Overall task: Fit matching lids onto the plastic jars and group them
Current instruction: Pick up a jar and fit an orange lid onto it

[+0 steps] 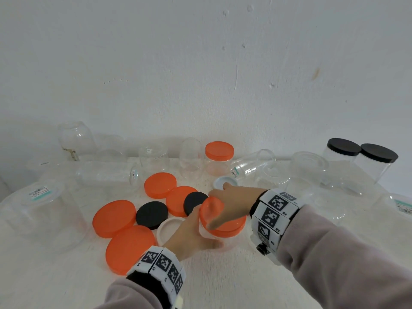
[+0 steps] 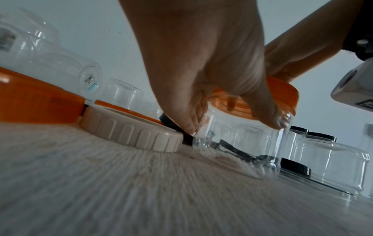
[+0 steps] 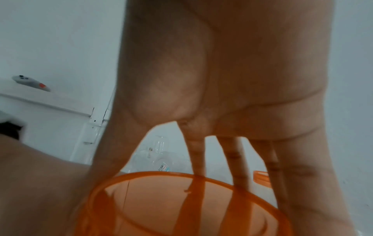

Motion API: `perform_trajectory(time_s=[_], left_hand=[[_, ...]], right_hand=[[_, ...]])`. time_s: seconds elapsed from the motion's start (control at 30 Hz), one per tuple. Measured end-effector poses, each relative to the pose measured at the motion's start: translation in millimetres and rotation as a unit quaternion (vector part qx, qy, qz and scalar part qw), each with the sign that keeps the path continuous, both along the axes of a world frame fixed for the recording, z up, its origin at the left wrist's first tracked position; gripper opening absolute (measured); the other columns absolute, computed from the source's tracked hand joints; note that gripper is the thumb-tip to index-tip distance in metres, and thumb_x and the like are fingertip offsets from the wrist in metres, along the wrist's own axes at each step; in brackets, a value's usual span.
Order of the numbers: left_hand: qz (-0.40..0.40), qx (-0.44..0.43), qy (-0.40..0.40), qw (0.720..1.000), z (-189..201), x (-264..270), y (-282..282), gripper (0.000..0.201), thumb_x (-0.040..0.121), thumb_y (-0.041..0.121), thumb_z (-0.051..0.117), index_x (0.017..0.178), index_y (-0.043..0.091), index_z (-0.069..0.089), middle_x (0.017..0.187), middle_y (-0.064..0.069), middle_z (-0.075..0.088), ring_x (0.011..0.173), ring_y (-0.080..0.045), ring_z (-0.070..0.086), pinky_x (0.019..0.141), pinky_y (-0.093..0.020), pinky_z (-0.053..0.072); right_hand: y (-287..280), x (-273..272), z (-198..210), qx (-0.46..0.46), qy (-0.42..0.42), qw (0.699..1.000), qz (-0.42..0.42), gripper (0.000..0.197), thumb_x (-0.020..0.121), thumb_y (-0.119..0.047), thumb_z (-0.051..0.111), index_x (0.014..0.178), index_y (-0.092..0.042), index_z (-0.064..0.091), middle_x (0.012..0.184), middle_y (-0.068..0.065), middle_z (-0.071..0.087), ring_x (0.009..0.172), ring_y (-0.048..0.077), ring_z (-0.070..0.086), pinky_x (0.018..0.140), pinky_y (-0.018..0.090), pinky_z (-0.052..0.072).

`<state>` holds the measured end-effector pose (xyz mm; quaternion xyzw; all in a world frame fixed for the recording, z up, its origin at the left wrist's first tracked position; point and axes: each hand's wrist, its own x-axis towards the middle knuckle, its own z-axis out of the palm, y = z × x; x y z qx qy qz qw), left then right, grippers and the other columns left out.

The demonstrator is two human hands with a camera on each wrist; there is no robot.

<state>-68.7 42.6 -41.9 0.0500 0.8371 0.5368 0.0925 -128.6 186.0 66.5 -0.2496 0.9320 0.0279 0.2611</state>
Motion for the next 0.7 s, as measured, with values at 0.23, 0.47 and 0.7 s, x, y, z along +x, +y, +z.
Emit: perform_trajectory(time_s=[0.23,0.47,0.7], left_hand=[[0.007,0.001,-0.004,1.0,3.4,0.6,2.4,0.097,0.067,0.024,0.086,0.14,0.035,0.022,0.127,0.022,0.045,0.114,0.002,0.047,0.101,-0.026,0.043],[0.007,-0.017,-0.003,1.0,8.4,3.0,3.8,0.099,0.069,0.026,0.085,0.143,0.032,0.02,0.131,0.017,0.043,0.117,-0.002,0.045,0.102,-0.025,0.041],[0.009,-0.01,-0.006,1.0,14.5,6.4,6.7,0.096,0.07,0.021,0.084,0.143,0.029,0.023,0.136,0.012,0.045,0.123,-0.006,0.045,0.107,-0.033,0.04]], right_hand=[[4.4,-2.4,4.7,0.034,-0.006,0.999,0.007,0.109,0.064,-0.065,0.074,0.149,-0.038,0.01,0.149,0.0,0.022,0.135,0.03,0.032,0.102,0.051,0.039],[2.0,0.4,2.1,0.018,-0.013,0.999,0.027,0.102,0.067,-0.063,0.073,0.148,-0.041,0.015,0.143,-0.002,0.027,0.131,0.03,0.036,0.099,0.05,0.043],[4.2,1.9,2.3,0.04,0.015,0.999,-0.011,0.103,0.064,-0.078,0.064,0.145,-0.028,0.024,0.139,0.002,0.036,0.122,0.027,0.045,0.096,0.047,0.045]])
